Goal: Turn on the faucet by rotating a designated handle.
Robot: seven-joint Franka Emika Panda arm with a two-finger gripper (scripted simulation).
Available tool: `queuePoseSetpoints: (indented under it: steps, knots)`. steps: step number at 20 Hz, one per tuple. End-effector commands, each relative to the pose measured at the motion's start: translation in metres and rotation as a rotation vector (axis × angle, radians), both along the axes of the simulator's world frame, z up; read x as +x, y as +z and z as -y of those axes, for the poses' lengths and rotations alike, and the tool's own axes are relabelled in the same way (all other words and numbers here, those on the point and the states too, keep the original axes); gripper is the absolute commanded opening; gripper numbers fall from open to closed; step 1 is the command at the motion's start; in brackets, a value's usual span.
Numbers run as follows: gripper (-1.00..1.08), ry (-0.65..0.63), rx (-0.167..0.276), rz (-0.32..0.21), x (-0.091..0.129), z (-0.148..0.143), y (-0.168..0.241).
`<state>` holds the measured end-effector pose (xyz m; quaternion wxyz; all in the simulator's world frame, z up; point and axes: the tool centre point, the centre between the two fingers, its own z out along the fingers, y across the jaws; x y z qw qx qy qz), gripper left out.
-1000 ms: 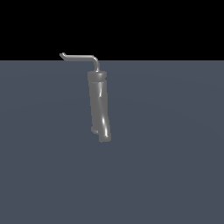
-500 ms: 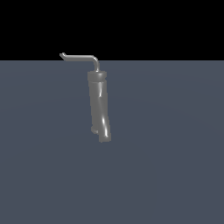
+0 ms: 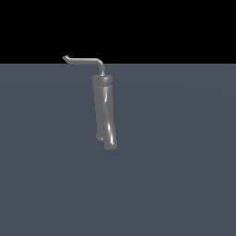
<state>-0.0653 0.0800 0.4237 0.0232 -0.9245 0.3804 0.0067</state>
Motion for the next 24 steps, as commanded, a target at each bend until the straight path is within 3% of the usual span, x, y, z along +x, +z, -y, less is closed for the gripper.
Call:
queuePoseSetpoints:
  steps: [1,16,24]
  knots:
    - [-1.0,-0.058,-0.002,-0.004,0.011,-0.006,-0.009]
    - [-1.0,-0.395,-0.024,-0.019,0.073,-0.042,-0.072]
    - [-1.0,-0.539,-0.037,-0.021,0.095,-0.059,-0.104]
